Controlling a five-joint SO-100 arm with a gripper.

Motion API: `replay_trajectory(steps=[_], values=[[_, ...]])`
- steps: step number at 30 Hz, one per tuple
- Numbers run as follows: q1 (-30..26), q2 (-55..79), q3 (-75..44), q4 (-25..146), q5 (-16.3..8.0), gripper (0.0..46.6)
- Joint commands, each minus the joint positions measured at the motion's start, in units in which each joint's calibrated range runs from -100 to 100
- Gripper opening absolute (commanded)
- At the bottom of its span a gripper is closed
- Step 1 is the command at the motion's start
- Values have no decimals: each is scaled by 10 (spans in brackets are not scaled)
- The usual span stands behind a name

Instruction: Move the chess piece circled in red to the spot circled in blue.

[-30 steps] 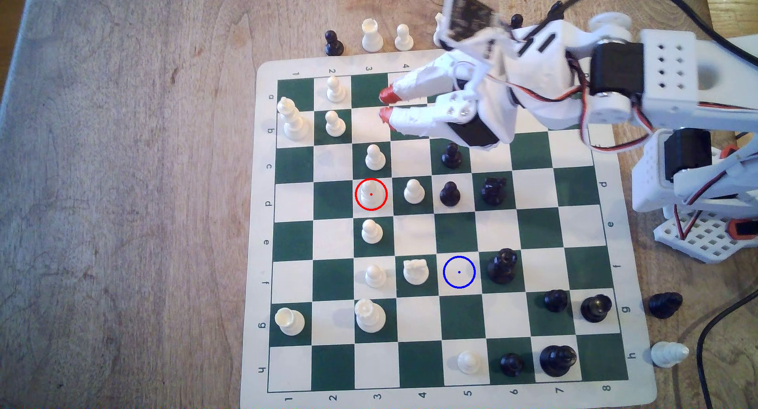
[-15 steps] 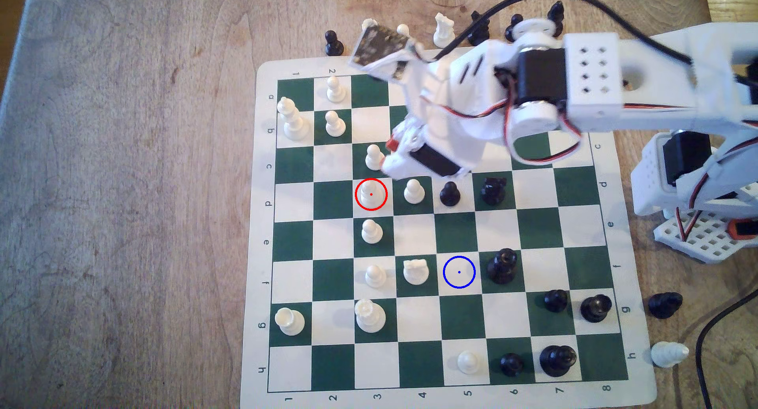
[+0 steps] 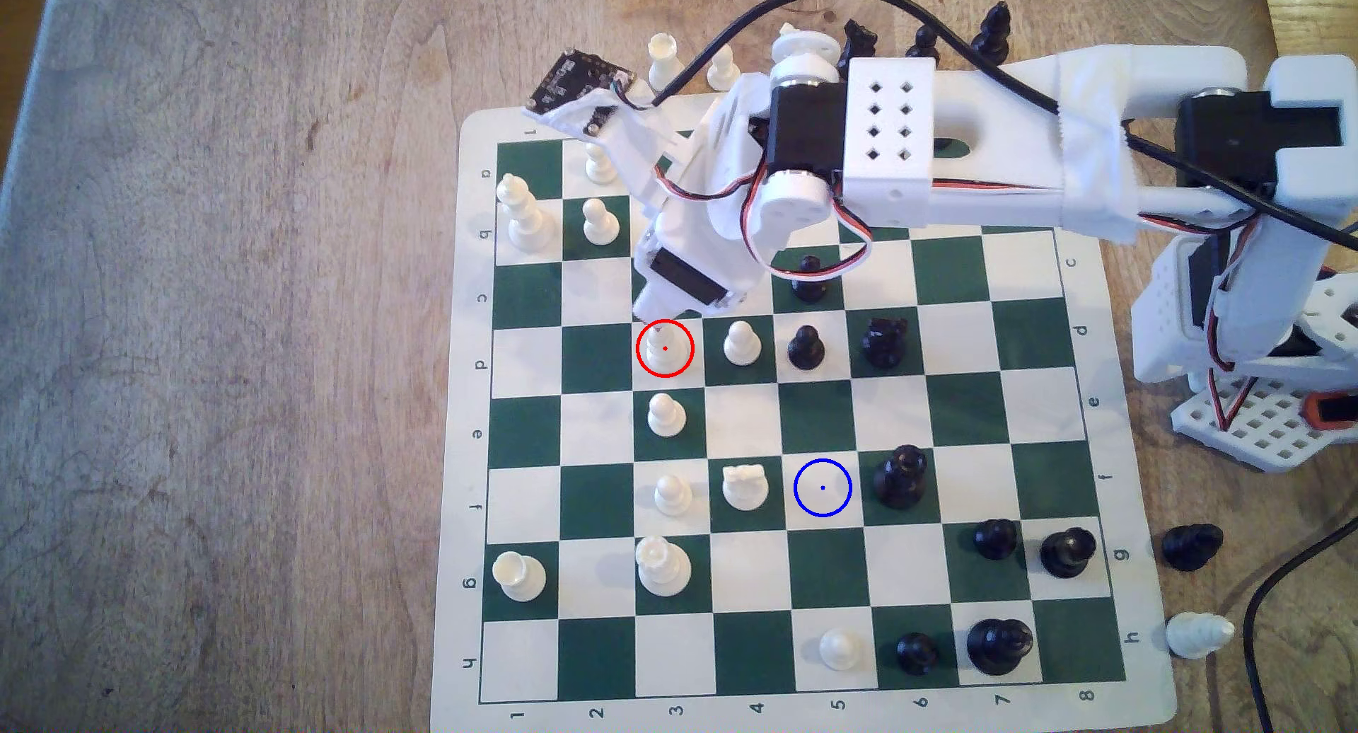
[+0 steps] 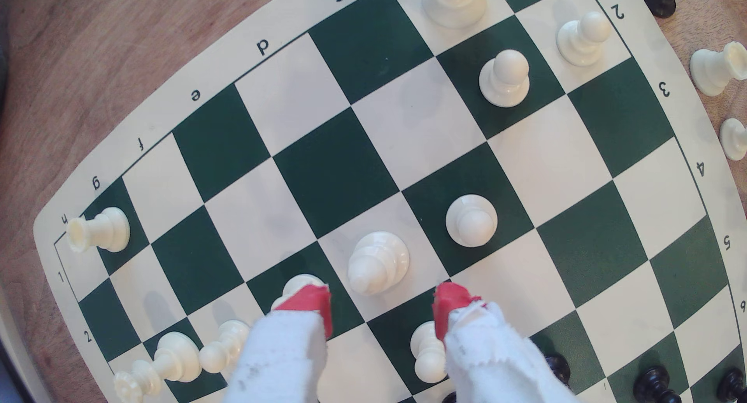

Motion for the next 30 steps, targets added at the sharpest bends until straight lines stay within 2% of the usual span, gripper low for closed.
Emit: replay_trajectory(steps=[1,7,30], values=[[3,-1,-70,3,-2,138],[-8,82,-138,28,-5,138],[-27,145,-173,16,1,124]])
